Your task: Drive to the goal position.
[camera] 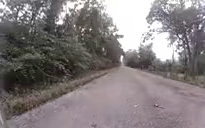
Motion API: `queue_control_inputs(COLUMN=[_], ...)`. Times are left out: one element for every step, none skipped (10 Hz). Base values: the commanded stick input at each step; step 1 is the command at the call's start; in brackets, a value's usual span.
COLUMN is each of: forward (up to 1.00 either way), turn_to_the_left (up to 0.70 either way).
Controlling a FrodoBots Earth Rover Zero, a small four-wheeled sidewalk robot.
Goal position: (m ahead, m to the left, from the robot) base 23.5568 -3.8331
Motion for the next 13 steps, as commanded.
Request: queue_control_inputs(forward=[0.70, 0.70, 0.70, 0.70, 0.70, 0.70, 0.70, 0.70, 0.70, 0.70, 0.70, 0.70, 0.70], turn_to_the_left=[0.00, 0.00, 0.00, 0.00, 0.00, 0.00, -0.01, -0.07, -0.21, -0.29, -0.28, -0.12, -0.06])
